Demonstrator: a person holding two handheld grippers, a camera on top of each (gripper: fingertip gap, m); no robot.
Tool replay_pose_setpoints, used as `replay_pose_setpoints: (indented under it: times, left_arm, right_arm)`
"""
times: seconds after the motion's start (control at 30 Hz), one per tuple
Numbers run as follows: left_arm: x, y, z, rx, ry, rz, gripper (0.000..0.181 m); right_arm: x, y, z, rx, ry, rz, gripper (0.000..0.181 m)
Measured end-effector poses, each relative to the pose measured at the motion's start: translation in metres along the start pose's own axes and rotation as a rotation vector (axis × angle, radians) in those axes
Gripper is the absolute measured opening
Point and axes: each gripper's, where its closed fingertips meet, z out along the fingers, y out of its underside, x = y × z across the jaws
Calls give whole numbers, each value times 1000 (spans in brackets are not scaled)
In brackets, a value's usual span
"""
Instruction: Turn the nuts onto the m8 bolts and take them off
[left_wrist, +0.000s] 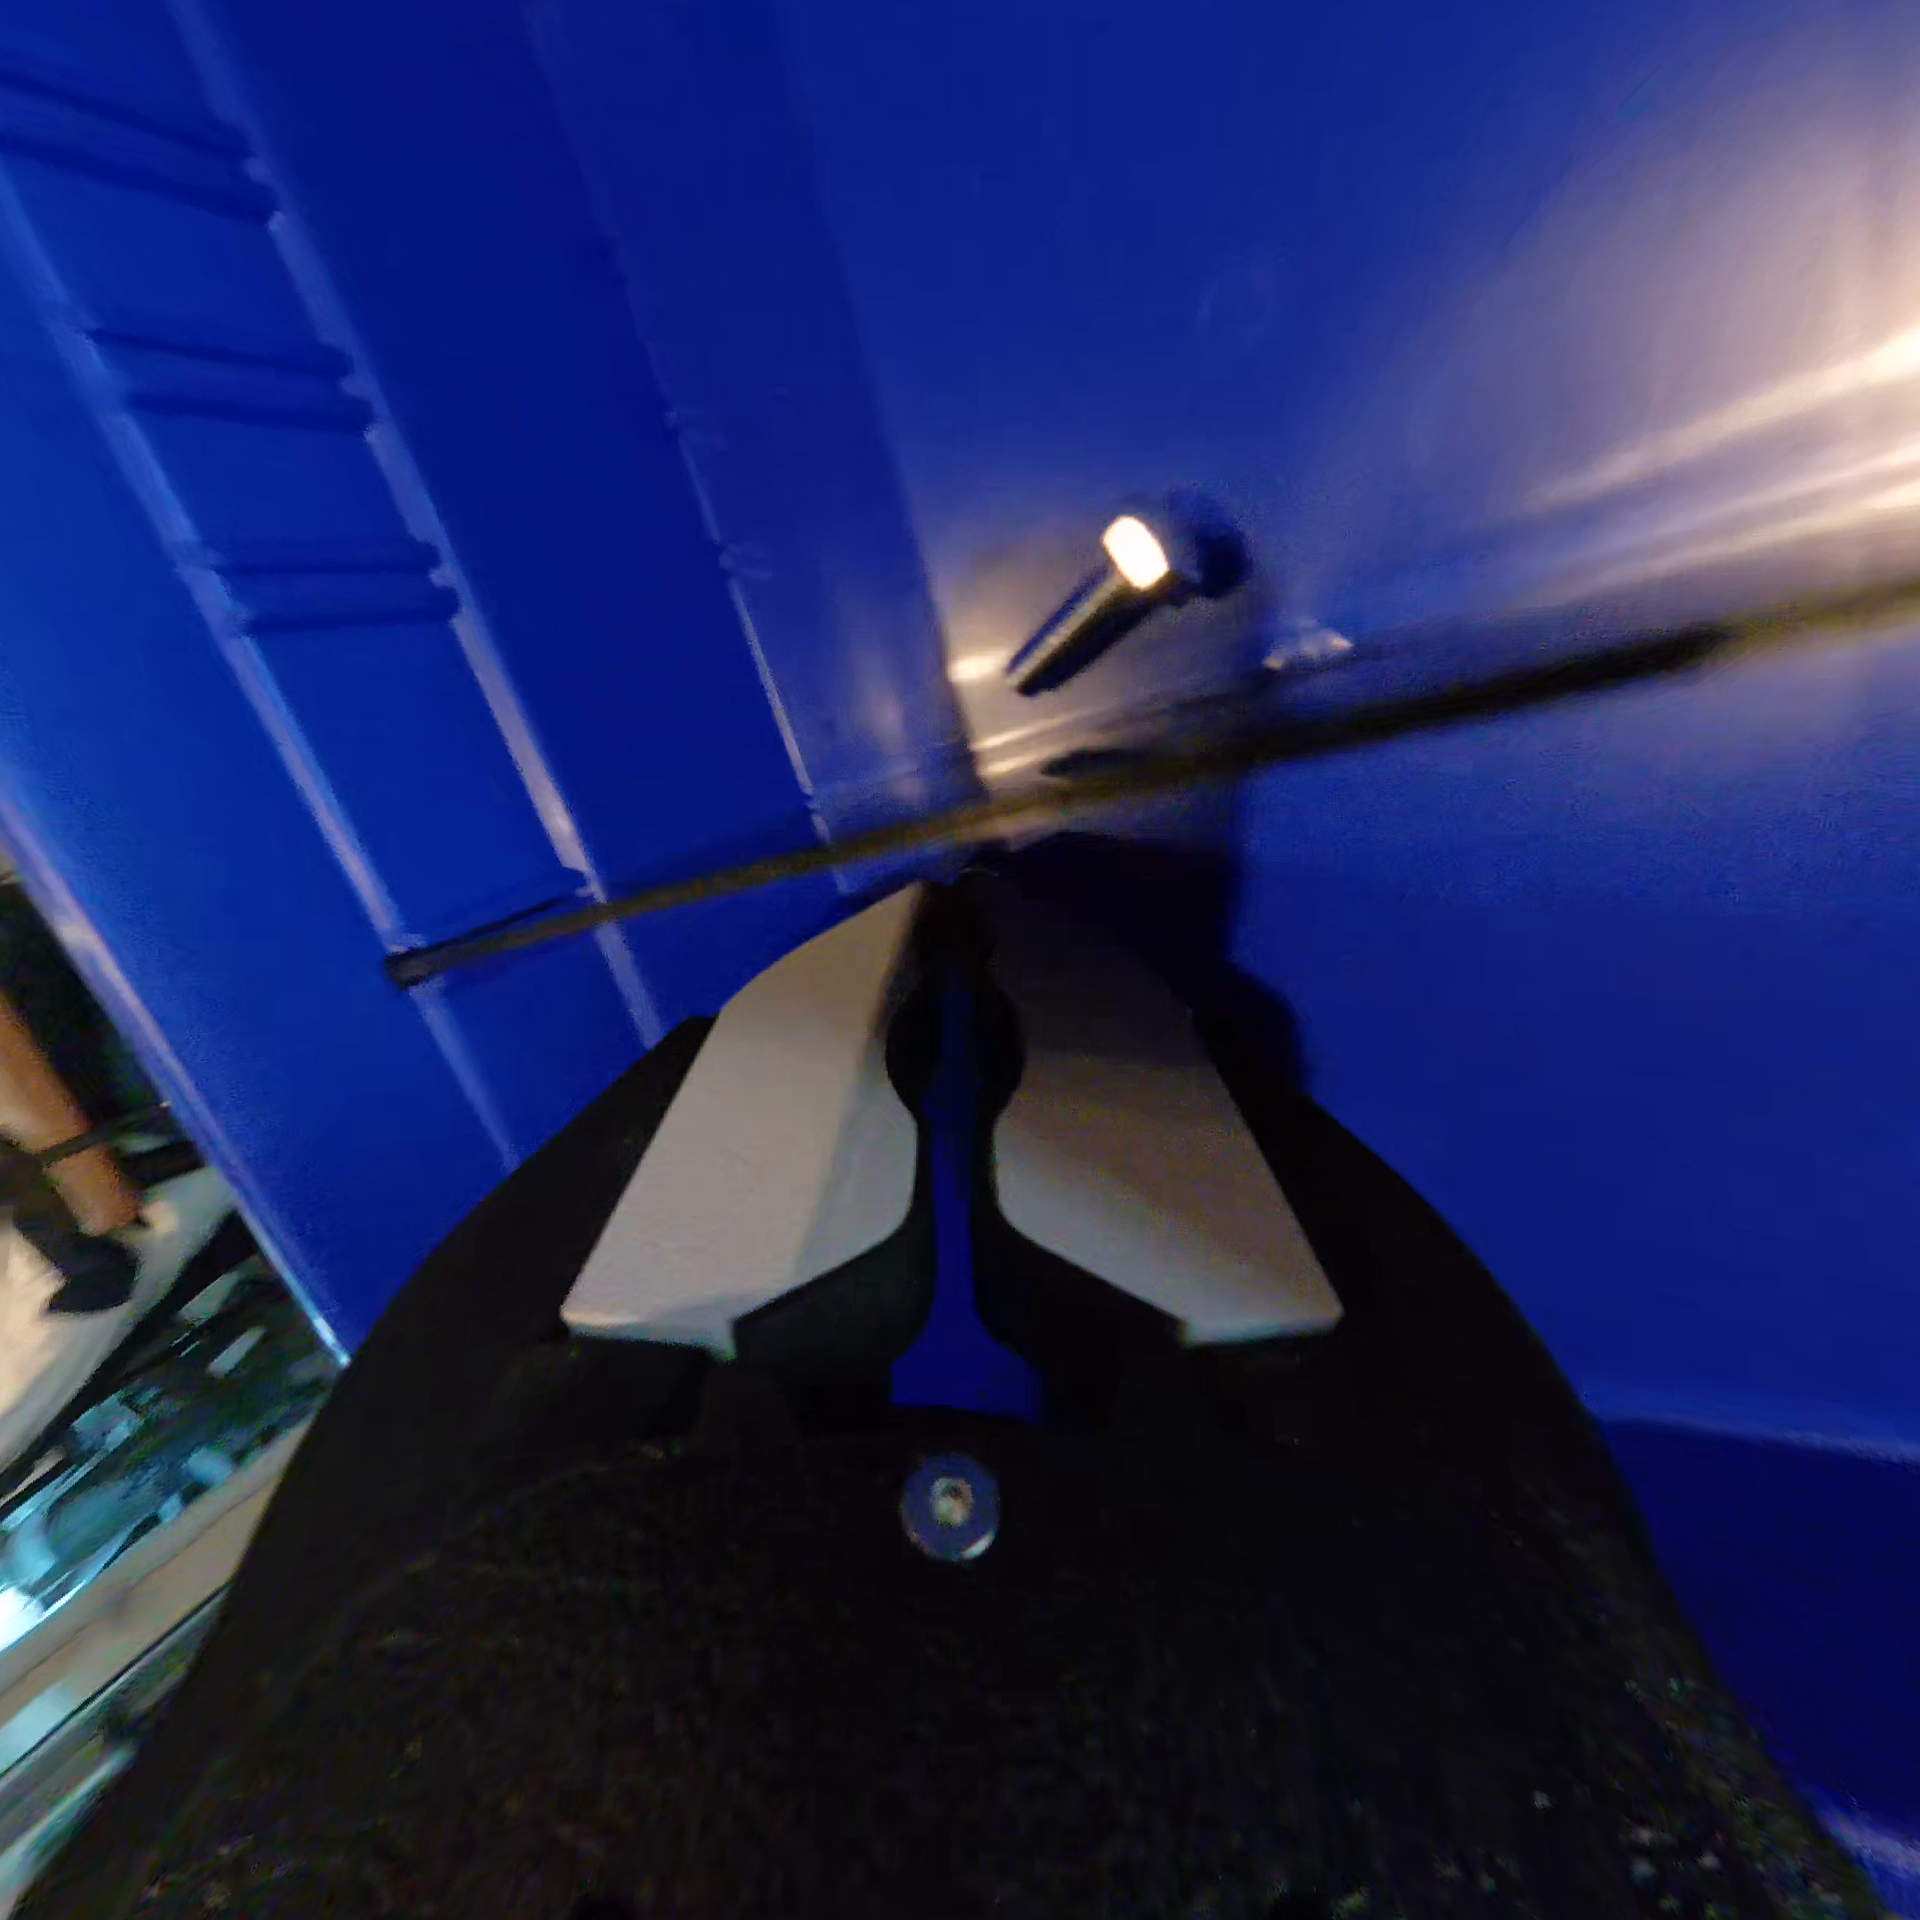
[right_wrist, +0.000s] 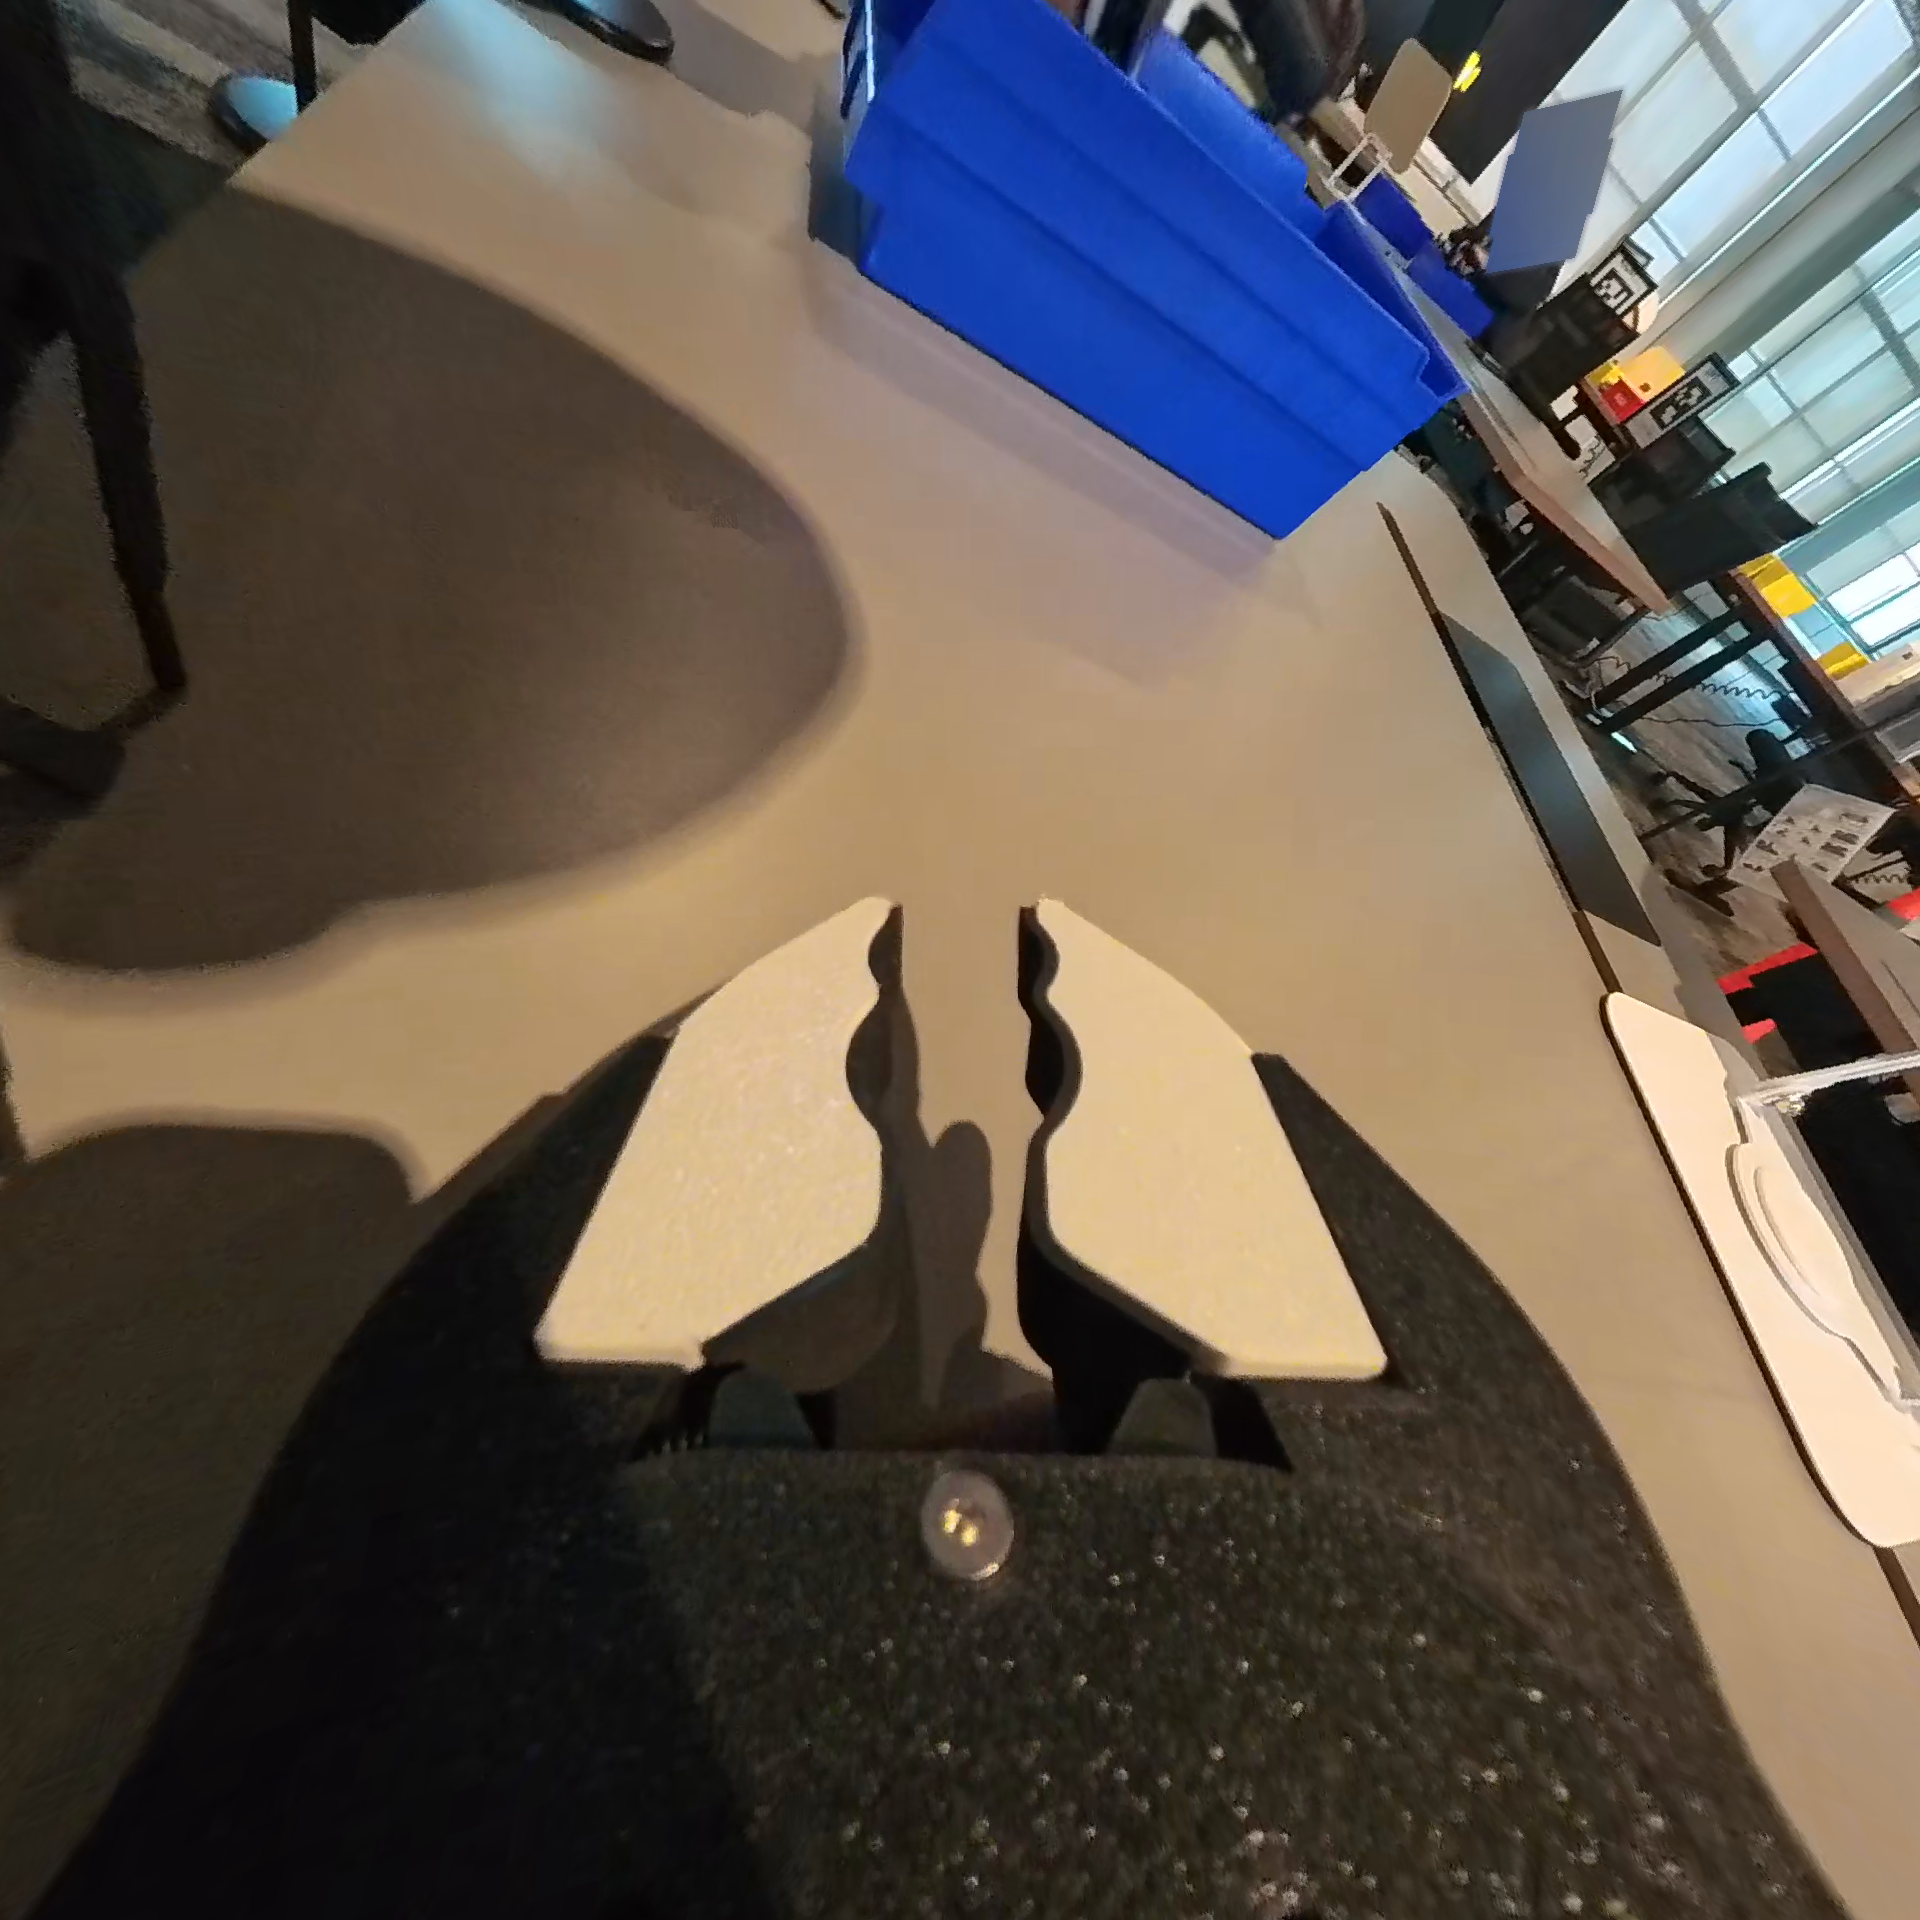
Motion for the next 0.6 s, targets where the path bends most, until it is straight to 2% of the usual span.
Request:
replay_pose_setpoints:
  times: [0.03,0.27,0.4,0.6]
  left_arm:
    - [6,1,-3,13,48,2,0]
    - [9,-2,-26,129,149,-38,9]
    - [15,1,-19,93,211,-23,23]
    - [17,-1,-7,85,250,-59,23]
  right_arm:
    - [0,0,0,-1,3,0,21]
    - [1,2,3,-15,6,-12,21]
    - [0,2,3,-18,7,-23,21]
    - [-3,4,4,-31,17,-56,21]
